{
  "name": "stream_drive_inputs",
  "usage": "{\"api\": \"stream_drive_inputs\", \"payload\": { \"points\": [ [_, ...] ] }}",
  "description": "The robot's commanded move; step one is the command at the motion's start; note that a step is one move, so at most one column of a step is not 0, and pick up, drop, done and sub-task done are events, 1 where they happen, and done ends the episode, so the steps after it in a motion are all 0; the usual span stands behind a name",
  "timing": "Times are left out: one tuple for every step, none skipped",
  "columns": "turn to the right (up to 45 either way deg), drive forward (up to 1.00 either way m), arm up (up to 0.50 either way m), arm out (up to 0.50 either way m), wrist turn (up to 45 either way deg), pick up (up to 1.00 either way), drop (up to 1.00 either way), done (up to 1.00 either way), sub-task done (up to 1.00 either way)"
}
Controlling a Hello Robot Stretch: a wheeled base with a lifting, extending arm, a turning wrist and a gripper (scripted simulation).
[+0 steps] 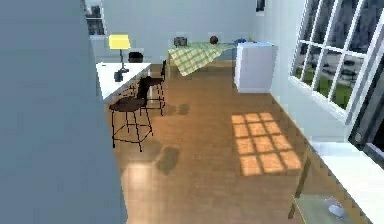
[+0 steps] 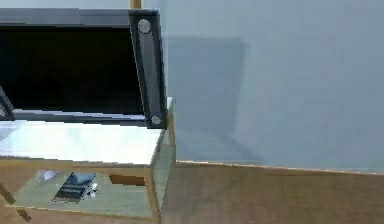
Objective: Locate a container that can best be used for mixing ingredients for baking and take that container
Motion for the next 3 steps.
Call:
{"api": "stream_drive_inputs", "payload": {
  "points": [
    [0.0,1.00,0.00,0.00,0.0,0.00,0.00,0.00,0.00],
    [0.0,1.00,0.00,0.00,0.0,0.00,0.00,0.00,0.00],
    [0.0,1.00,0.00,0.00,0.0,0.00,0.00,0.00,0.00]
  ]
}}
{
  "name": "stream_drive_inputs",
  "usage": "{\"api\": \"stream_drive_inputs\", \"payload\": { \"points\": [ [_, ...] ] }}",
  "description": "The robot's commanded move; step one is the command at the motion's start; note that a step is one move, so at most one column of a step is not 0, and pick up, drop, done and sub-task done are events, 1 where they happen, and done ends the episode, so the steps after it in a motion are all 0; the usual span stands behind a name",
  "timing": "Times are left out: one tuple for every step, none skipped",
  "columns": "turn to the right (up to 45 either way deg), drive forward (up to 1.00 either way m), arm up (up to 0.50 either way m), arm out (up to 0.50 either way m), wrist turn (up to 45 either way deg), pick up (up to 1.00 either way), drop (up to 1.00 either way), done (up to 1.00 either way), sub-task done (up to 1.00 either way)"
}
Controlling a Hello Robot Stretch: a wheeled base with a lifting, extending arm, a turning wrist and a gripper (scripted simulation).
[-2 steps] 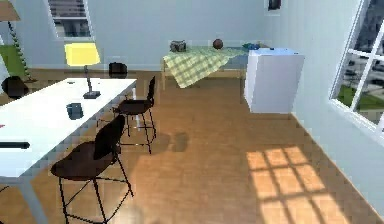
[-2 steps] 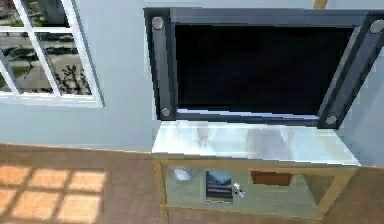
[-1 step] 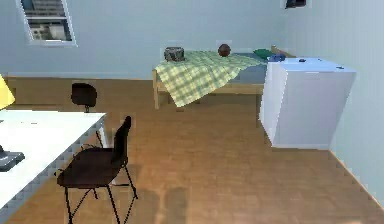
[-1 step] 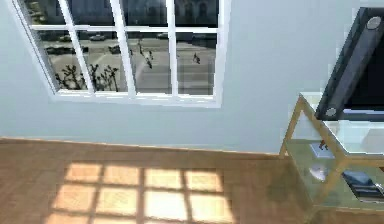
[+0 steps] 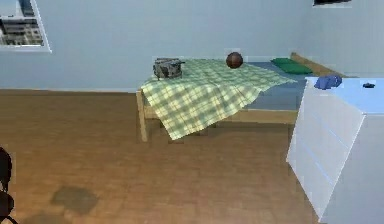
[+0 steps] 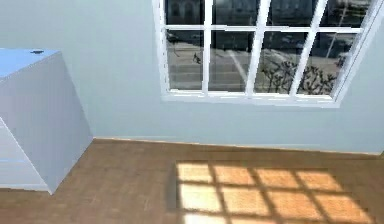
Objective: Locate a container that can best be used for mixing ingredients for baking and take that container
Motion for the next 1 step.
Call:
{"api": "stream_drive_inputs", "payload": {
  "points": [
    [3.0,0.00,0.00,0.00,0.0,0.00,0.00,0.00,0.00]
  ]
}}
